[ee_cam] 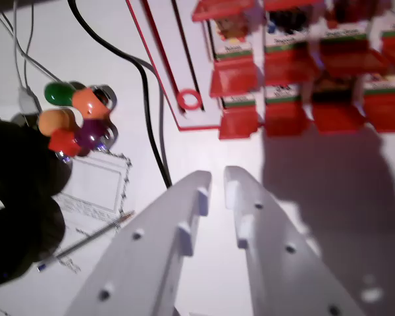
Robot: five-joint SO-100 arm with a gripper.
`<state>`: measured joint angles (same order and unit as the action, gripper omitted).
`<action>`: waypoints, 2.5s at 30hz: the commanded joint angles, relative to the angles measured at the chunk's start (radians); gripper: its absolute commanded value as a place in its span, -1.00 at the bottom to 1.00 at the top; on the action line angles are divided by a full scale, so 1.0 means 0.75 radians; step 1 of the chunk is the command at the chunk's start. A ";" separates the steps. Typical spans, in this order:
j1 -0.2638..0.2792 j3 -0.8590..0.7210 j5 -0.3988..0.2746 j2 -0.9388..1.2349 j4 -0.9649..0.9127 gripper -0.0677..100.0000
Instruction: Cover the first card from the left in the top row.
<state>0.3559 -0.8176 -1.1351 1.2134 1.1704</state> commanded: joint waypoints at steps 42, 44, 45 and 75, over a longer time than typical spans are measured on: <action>-0.074 0.562 0.213 -0.562 -0.526 -0.95; -0.072 0.567 0.223 -0.571 -0.542 -0.95; -0.072 0.567 0.229 -0.575 -0.550 -0.95; -0.082 0.560 0.172 -0.403 -0.411 -0.95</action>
<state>0.3037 -0.4679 -0.9725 0.6811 0.8191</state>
